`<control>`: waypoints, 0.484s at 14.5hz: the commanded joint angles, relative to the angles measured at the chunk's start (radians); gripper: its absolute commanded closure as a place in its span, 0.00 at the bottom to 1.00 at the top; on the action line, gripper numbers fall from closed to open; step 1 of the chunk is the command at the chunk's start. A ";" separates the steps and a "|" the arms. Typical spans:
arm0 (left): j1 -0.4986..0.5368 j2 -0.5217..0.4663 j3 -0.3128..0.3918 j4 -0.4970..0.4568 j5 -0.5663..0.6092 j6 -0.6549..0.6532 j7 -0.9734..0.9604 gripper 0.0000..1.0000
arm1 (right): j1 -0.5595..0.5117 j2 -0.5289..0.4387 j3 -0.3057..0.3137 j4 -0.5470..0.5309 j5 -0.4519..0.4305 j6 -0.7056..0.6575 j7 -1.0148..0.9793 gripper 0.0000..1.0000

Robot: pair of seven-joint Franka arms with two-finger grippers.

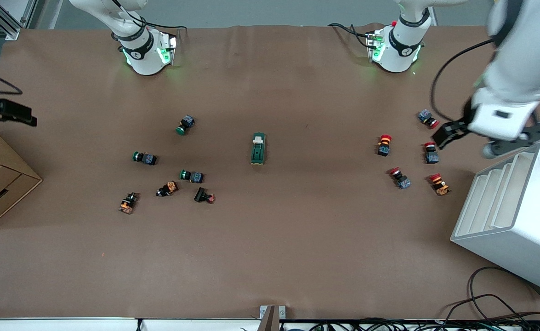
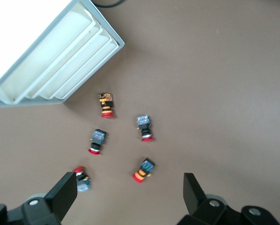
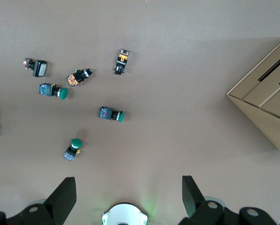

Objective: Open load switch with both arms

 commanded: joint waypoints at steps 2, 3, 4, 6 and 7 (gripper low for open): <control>0.008 -0.064 0.113 -0.016 -0.101 -0.069 0.298 0.00 | -0.003 -0.164 0.014 -0.181 -0.004 0.023 0.068 0.00; 0.038 -0.082 0.110 -0.028 -0.112 -0.087 0.330 0.00 | -0.003 -0.190 0.015 -0.209 -0.004 0.026 0.069 0.00; 0.046 -0.099 0.110 -0.046 -0.131 -0.089 0.347 0.00 | -0.004 -0.208 0.015 -0.225 -0.002 0.027 0.067 0.00; 0.069 -0.150 0.105 -0.104 -0.145 -0.092 0.381 0.00 | -0.003 -0.250 0.017 -0.252 -0.001 0.026 0.069 0.00; 0.081 -0.174 0.099 -0.133 -0.147 -0.092 0.383 0.00 | 0.002 -0.264 0.017 -0.252 -0.001 0.023 0.069 0.00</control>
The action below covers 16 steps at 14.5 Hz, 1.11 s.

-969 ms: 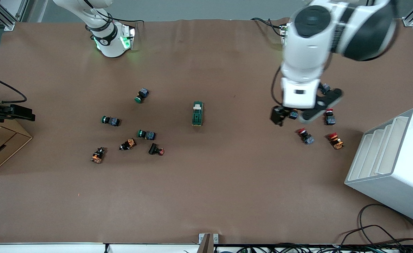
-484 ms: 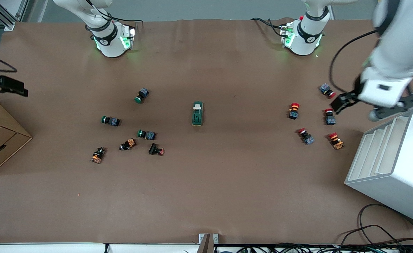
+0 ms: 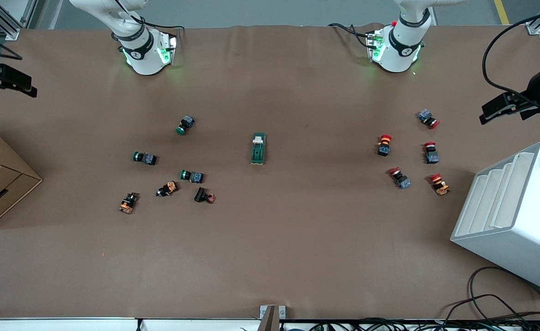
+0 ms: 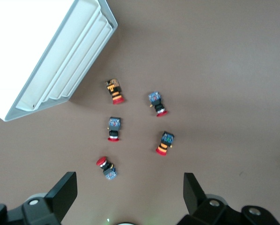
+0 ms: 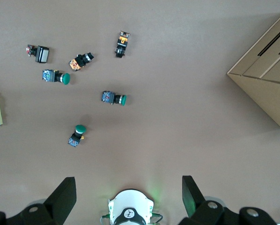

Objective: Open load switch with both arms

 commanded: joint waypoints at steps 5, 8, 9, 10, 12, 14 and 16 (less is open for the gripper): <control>0.026 -0.176 -0.082 -0.181 -0.020 0.005 0.023 0.00 | -0.002 -0.094 0.005 -0.081 0.036 0.035 0.021 0.00; 0.021 -0.178 -0.082 -0.179 -0.020 0.007 0.023 0.00 | 0.000 -0.095 0.005 -0.084 0.048 0.050 0.015 0.00; 0.020 -0.178 -0.082 -0.175 -0.020 0.008 0.024 0.00 | 0.001 -0.095 0.005 -0.084 0.048 0.054 0.011 0.00; 0.020 -0.175 -0.082 -0.167 -0.020 0.010 0.029 0.00 | 0.001 -0.095 0.005 -0.084 0.050 0.057 0.010 0.00; 0.020 -0.152 -0.073 -0.131 -0.011 0.021 0.105 0.00 | 0.000 -0.095 0.004 -0.084 0.048 0.058 0.007 0.00; 0.020 -0.133 -0.067 -0.109 -0.009 0.031 0.107 0.00 | 0.000 -0.095 0.002 -0.084 0.048 0.060 0.007 0.00; 0.020 -0.126 -0.067 -0.107 -0.011 0.039 0.101 0.00 | 0.000 -0.095 0.002 -0.083 0.048 0.067 0.007 0.00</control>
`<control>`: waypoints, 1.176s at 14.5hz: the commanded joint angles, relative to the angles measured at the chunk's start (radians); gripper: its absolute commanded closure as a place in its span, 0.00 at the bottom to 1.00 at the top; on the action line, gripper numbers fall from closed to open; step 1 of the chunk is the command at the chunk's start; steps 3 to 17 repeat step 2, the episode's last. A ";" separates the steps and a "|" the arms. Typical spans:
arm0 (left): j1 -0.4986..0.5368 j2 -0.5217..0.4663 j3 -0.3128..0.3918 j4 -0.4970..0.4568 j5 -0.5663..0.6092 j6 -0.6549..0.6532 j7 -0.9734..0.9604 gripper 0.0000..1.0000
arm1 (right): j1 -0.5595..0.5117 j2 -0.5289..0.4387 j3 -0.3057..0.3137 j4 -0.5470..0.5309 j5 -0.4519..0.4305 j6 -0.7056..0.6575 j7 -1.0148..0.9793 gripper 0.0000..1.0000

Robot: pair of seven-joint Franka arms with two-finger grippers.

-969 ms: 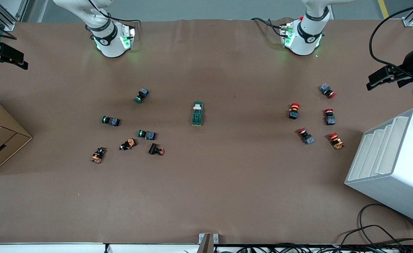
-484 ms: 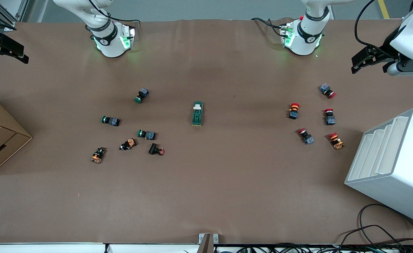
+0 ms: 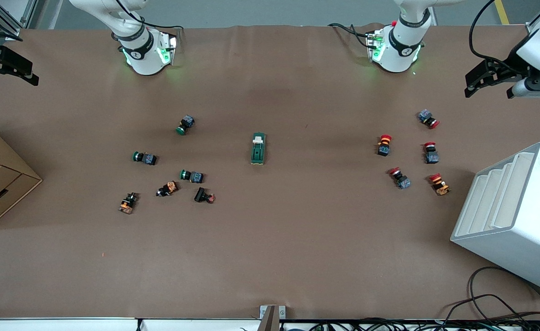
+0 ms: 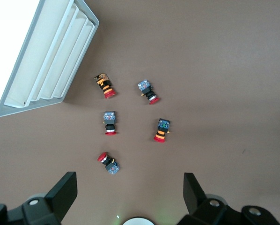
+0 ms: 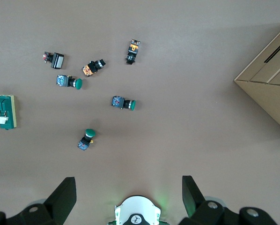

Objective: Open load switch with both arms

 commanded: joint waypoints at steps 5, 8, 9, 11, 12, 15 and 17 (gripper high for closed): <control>0.002 0.023 0.001 0.029 0.000 0.007 0.015 0.00 | 0.000 -0.027 -0.003 -0.029 0.012 0.040 0.002 0.00; 0.002 0.023 0.001 0.029 0.000 0.007 0.015 0.00 | 0.000 -0.027 -0.003 -0.029 0.012 0.040 0.002 0.00; 0.002 0.023 0.001 0.029 0.000 0.007 0.015 0.00 | 0.000 -0.027 -0.003 -0.029 0.012 0.040 0.002 0.00; 0.002 0.023 0.001 0.029 0.000 0.007 0.015 0.00 | 0.000 -0.027 -0.003 -0.029 0.012 0.040 0.002 0.00; 0.002 0.023 0.001 0.029 0.000 0.007 0.015 0.00 | 0.000 -0.027 -0.003 -0.029 0.012 0.040 0.002 0.00; 0.002 0.023 0.001 0.029 0.000 0.007 0.015 0.00 | 0.000 -0.027 -0.003 -0.029 0.012 0.040 0.002 0.00; 0.002 0.023 0.001 0.029 0.000 0.007 0.015 0.00 | 0.000 -0.027 -0.003 -0.029 0.012 0.040 0.002 0.00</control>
